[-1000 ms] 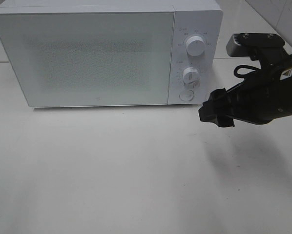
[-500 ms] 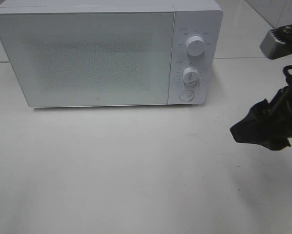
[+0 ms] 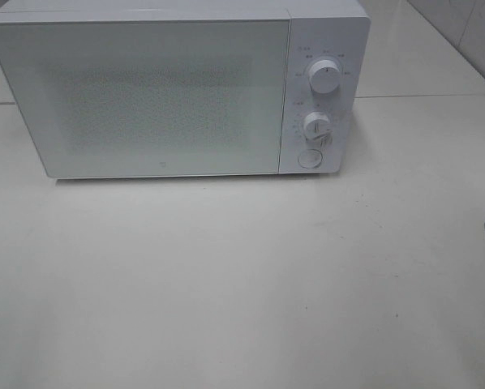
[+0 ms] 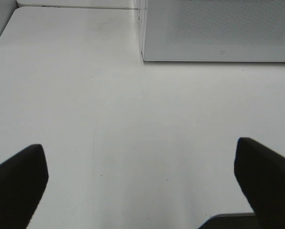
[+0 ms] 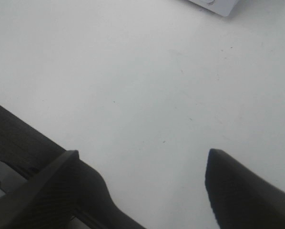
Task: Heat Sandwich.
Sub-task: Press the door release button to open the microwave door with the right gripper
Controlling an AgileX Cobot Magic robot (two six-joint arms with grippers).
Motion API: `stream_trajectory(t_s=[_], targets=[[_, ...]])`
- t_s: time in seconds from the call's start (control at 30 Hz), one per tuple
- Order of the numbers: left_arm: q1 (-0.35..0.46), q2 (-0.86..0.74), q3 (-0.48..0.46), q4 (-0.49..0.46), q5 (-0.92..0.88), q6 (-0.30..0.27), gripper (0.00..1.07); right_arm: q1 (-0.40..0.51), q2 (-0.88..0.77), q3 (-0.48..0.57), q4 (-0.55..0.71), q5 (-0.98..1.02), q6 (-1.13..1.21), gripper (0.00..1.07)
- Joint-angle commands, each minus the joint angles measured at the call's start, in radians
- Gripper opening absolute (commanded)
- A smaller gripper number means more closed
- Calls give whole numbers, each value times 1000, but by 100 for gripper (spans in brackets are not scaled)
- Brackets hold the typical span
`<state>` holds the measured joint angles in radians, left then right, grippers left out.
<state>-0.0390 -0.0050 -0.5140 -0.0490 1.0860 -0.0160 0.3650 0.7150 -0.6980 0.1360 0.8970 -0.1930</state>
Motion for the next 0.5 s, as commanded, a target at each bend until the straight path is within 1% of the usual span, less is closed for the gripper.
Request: stream_trajectory(t_s=[0.03, 0.07, 0.1, 0.2, 0.27, 0.37, 0.47, 0.5], targets=[[1, -16, -1, -8, -13, -4, 100, -2, -105, -10, -39, 46, 9, 74], [1, -16, -1, -8, -13, -4, 100, -2, -155, -10, -55, 62, 10, 79], [1, -16, -1, -8, -13, -4, 100, -2, -179, -10, -59, 73, 13, 81], [1, -16, -1, -8, -13, -4, 100, -2, -217, -10, -70, 93, 24, 83], [1, -16, -1, -8, -13, -4, 100, -2, -272, -10, -97, 117, 75, 83], [1, -16, -1, -8, -13, -4, 100, -4, -302, -6, -114, 130, 113, 82], [1, -16, -1, -8, -13, -4, 100, -51, -370, 19, -136, 154, 168, 81], [1, -16, -1, -8, -13, -4, 100, -51, -370, 19, -136, 154, 168, 81]])
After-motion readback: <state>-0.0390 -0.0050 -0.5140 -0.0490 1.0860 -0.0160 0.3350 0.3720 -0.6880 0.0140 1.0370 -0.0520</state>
